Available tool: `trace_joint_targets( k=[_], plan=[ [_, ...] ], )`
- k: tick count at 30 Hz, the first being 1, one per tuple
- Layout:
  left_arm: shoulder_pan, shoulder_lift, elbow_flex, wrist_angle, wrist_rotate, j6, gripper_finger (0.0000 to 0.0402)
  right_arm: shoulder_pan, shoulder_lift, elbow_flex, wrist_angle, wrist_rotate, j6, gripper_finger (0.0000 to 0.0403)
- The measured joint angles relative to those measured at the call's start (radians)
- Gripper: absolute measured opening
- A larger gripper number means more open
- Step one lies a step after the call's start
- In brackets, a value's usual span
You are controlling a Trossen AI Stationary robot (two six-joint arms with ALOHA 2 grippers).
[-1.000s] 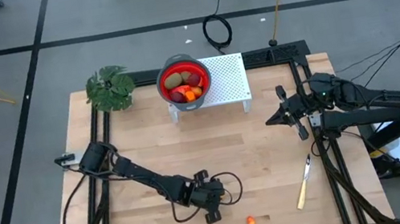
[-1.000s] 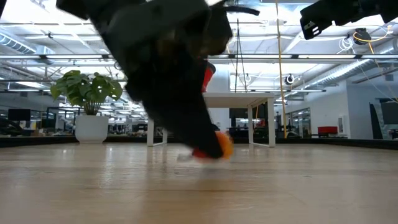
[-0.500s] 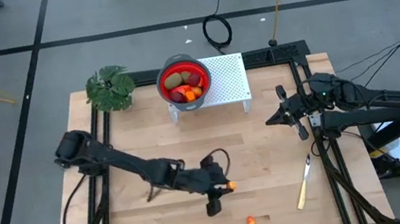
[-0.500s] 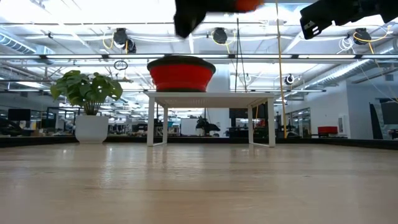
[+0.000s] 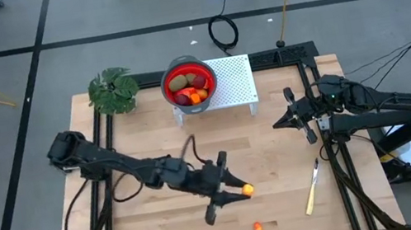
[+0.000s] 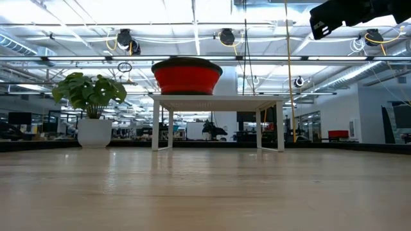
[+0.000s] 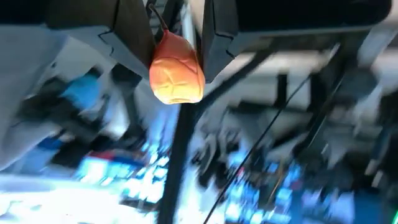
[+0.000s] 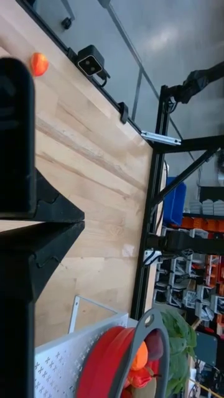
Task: Pick & Place Fruit
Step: Put the top peach into the red strainer bowl
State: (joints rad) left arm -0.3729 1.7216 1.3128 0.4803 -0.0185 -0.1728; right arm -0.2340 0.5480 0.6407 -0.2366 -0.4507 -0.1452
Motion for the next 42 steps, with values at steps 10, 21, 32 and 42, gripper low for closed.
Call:
trace_joint_targets(
  k=[10,21,32,42],
  plan=[
    [0.0,-0.002,0.0,0.351,0.213,0.157,0.0104,0.0,0.0,0.0,0.0,0.0,-0.012,0.0],
    [0.0,-0.002,0.0,0.652,0.509,0.418,0.0104,0.0,0.0,0.0,0.0,0.0,-0.025,0.0],
    [0.0,-0.001,0.0,0.647,0.62,0.588,0.0104,0.0,0.0,0.0,0.0,0.0,-0.028,0.0],
    [0.009,-0.001,0.0,0.585,0.241,0.138,0.0104,0.0,0.0,0.0,0.0,0.0,-0.028,0.0]
  ],
)
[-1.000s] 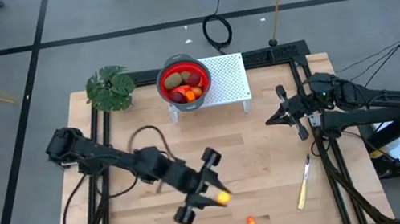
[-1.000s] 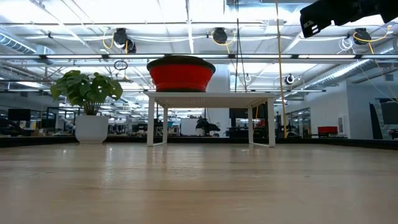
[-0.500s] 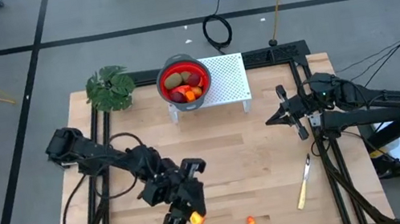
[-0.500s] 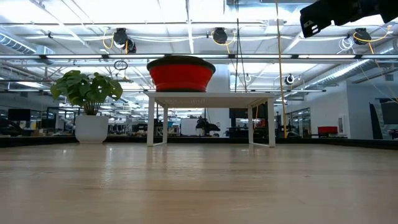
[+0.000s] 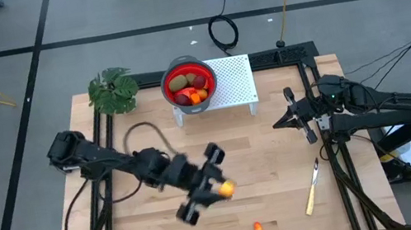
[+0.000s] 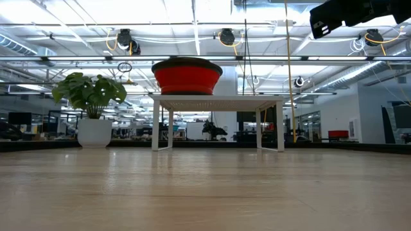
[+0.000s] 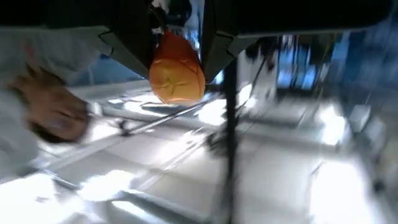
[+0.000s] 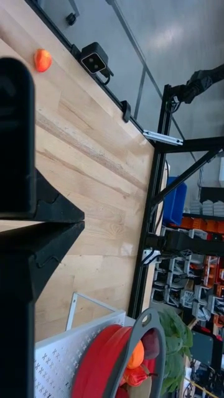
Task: Pick & Place Fruit
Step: Put the top peach into the red strainer bowl
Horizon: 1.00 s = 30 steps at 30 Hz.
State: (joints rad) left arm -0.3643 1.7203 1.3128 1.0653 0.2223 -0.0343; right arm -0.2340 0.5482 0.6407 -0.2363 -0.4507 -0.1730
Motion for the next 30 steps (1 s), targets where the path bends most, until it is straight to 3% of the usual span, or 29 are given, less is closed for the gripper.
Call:
trace_joint_targets(
  k=[3,7,10,14,21,25,30],
  plan=[
    [0.016,0.0,0.0,-0.113,-0.169,-0.244,0.0104,0.0,0.0,0.0,0.0,0.0,0.0,0.0],
    [0.05,0.0,0.0,-0.311,-0.315,-0.541,0.0104,0.0,0.0,0.0,0.0,0.0,0.0,0.0],
    [0.082,0.0,0.0,-0.469,-0.378,-0.749,0.0104,0.0,0.0,0.0,0.0,0.0,0.0,0.0],
    [0.128,0.001,0.0,-0.66,-0.383,-0.94,0.0104,0.0,0.0,0.0,0.0,0.001,0.0,0.0],
    [0.203,0.001,0.0,-0.937,-0.316,-1.007,0.0104,0.0,0.0,0.0,0.0,0.003,0.0,0.0],
    [0.246,-0.009,0.0,-1.036,-0.27,-0.956,0.0104,0.0,0.0,0.0,0.0,0.004,0.0,0.0],
    [0.296,-0.083,0.0,-1.156,-0.287,-0.852,0.0104,0.0,0.0,0.0,0.0,0.006,-0.004,0.0]
  ],
)
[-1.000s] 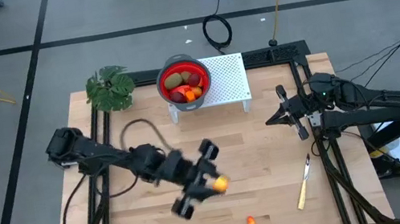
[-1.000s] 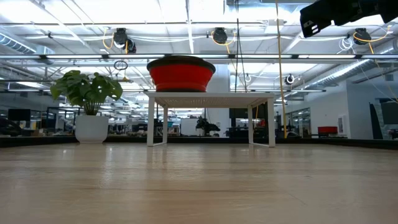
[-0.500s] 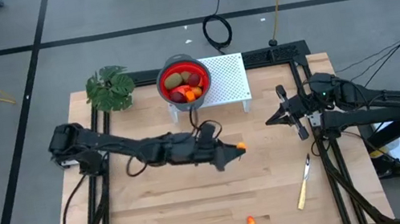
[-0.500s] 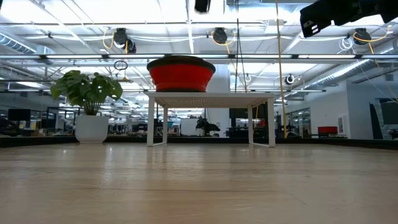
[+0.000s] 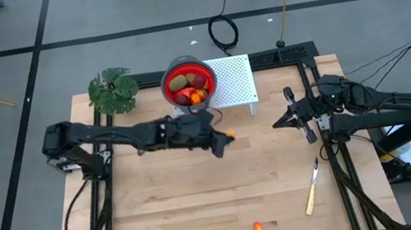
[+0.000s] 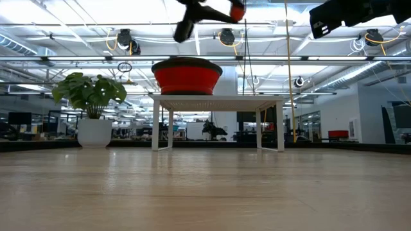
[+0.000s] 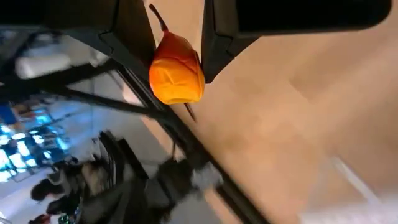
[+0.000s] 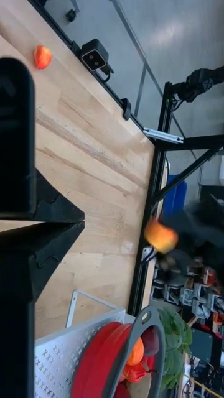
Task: Pick & Place Fruit
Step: Put the top peach into the red strainer bowl
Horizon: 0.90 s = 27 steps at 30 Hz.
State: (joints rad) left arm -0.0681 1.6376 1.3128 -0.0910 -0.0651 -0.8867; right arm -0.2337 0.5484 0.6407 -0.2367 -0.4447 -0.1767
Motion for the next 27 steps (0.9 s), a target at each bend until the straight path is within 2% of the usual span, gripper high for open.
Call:
trace_joint_targets(
  k=[7,13,20,27],
  plan=[
    [0.063,-0.142,0.0,-0.142,-0.118,0.236,0.0104,0.0,0.003,0.0,0.001,0.006,-0.026,0.0],
    [0.144,-0.213,0.0,-0.176,-0.221,0.445,0.0104,0.0,0.003,0.0,0.001,0.006,-0.029,0.0],
    [0.284,-0.215,0.0,-0.181,-0.208,0.644,0.0104,0.0,0.003,0.0,0.0,0.006,-0.027,0.0],
    [0.413,-0.21,0.0,-0.348,-0.164,0.664,0.0104,0.0,0.003,0.0,0.0,0.006,-0.027,0.0]
  ],
)
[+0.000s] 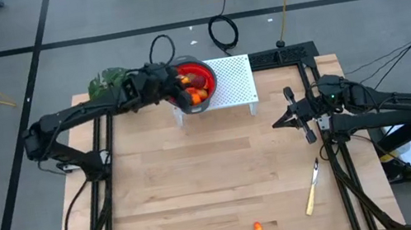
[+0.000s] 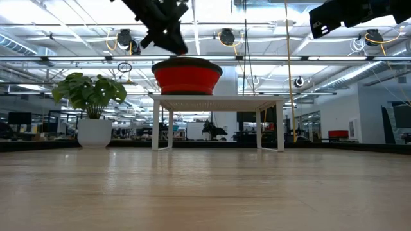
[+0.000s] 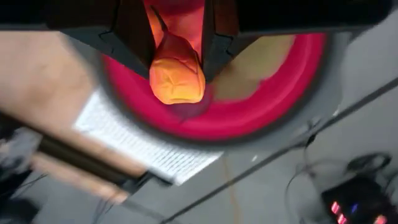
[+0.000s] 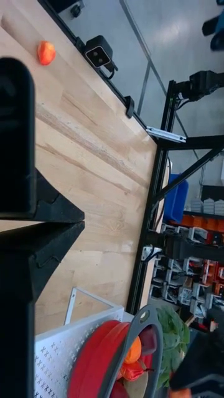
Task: Pick & Place Fruit
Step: Put the top peach into the red strainer bowl
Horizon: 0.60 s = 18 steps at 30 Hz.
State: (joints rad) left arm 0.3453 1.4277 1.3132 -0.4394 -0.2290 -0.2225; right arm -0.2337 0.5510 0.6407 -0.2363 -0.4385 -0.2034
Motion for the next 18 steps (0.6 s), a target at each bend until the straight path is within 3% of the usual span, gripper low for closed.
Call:
trace_joint_targets(
  k=[5,12,18],
  plan=[
    [0.046,0.001,0.0,-0.08,0.001,-0.011,0.0104,0.0,0.0,0.0,0.0,0.0,0.0,0.0],
    [0.06,0.001,0.0,-0.095,0.023,0.215,0.0104,0.0,0.0,0.0,0.0,0.0,0.0,0.0],
    [0.097,0.001,0.0,-0.121,0.148,0.288,0.0104,0.0,0.0,0.0,0.0,0.0,0.0,0.0]
  ],
)
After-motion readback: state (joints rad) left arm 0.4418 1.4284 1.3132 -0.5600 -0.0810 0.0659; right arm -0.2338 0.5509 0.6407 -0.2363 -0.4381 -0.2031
